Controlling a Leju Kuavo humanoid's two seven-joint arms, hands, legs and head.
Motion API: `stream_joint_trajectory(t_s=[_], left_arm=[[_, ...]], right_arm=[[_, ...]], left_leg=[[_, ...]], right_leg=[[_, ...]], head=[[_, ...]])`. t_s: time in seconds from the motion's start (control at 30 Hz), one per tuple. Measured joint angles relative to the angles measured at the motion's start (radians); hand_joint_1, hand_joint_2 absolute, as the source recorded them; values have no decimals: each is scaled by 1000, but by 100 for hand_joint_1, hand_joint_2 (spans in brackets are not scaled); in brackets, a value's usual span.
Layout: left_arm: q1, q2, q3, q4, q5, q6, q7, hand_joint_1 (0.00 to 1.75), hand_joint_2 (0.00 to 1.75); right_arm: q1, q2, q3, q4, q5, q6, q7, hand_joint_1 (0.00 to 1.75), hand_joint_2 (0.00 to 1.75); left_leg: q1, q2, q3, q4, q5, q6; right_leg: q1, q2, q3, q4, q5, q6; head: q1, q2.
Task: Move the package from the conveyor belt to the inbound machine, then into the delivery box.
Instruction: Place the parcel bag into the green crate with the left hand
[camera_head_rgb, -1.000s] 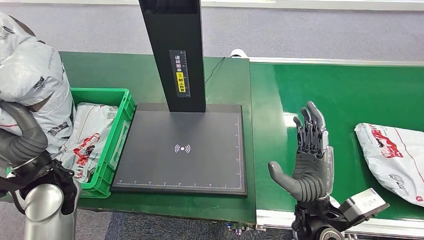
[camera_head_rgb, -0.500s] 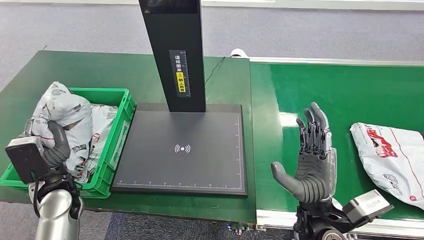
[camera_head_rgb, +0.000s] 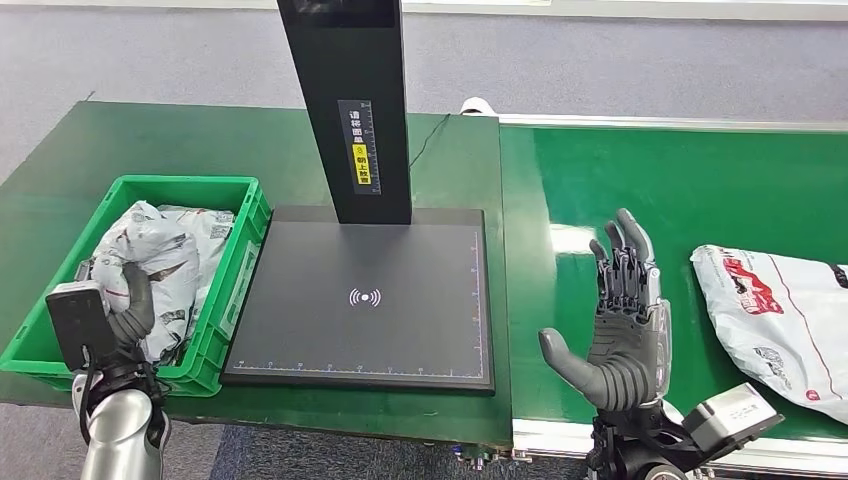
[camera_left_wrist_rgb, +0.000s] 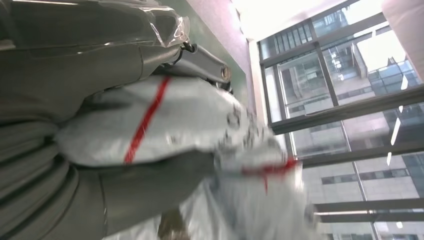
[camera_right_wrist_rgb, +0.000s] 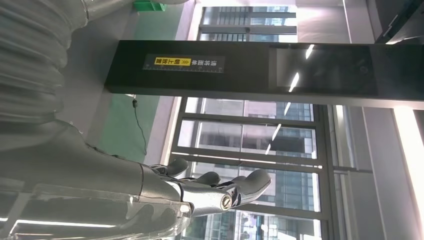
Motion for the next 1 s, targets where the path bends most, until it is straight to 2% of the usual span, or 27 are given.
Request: stream_joint_trajectory(t_s=[0.23,0.43,0.67,0.83,0.9,1.0], left_arm=[[0,-3,-8,-11,-11,-19,6,0,175],[10,-5,-31,-88,-5,15,-39,0,175],[51,-21,-57,-232,-2,136,-132,0,175],[102,-45,-82,-351,64,242,-273,0,175],[124,-53,-103,-395,106,237,-306,0,175],[154,-55,-161,-432,203,118,-290,0,175]], right_arm=[[2,1,-1,0,2,4,1,0,175],[4,1,-6,-2,6,4,1,0,175],[4,7,-8,-6,11,4,7,0,175],[3,9,-9,-6,14,9,7,0,175],[2,10,-9,-5,13,10,7,0,175],[-1,10,-8,0,9,10,9,0,175]], left_leg=[[0,0,0,0,0,0],[0,0,0,0,0,0],[0,0,0,0,0,0],[0,0,0,0,0,0],[0,0,0,0,0,0],[0,0,0,0,0,0]], right_leg=[[0,0,0,0,0,0],[0,0,0,0,0,0],[0,0,1,0,0,0],[0,0,1,0,0,0],[0,-1,1,0,0,0],[0,-1,1,0,0,0]], head=[[0,0],[0,0],[0,0],[0,0],[0,0],[0,0]])
